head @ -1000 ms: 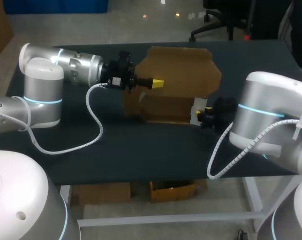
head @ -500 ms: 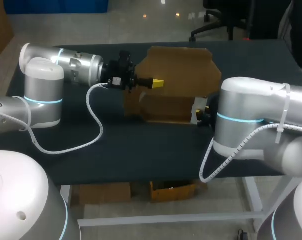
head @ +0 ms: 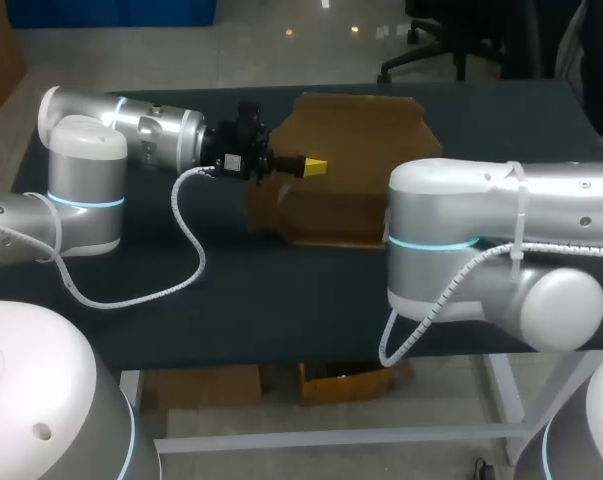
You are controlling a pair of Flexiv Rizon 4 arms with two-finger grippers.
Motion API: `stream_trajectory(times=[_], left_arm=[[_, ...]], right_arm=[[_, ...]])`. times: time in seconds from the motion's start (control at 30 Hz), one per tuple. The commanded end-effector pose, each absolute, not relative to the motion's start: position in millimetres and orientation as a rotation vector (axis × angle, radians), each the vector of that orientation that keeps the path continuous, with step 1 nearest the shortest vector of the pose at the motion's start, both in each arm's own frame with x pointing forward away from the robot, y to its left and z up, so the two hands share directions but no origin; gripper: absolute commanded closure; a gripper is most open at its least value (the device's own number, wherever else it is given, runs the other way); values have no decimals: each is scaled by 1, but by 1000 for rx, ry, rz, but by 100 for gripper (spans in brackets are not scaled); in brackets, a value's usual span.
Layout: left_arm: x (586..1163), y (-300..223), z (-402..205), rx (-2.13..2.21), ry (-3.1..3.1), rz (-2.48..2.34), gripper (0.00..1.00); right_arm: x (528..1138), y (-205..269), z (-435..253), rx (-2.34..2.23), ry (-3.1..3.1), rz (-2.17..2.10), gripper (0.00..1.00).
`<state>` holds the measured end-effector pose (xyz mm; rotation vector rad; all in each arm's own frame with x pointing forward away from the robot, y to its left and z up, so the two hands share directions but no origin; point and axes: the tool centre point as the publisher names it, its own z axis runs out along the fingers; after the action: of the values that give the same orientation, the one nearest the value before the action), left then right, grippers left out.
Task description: Assemble the packaging by folding the flat box into shape, placing the metal phone stand inside, and closing the box properly
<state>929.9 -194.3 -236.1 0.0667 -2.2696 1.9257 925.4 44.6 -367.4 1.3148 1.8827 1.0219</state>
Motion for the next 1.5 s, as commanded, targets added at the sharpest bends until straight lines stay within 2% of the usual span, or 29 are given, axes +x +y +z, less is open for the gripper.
stream_trajectory(times=[0.03,0.23,1.5], left_arm=[[930,-195,-238,65,-2268,1925,100],[930,-195,-238,65,-2268,1925,100],[930,-195,-238,65,-2268,1925,100]], right_arm=[[927,50,-367,1371,1734,847,73],[928,47,-370,1393,1723,834,80],[944,46,-379,1517,1645,888,82]])
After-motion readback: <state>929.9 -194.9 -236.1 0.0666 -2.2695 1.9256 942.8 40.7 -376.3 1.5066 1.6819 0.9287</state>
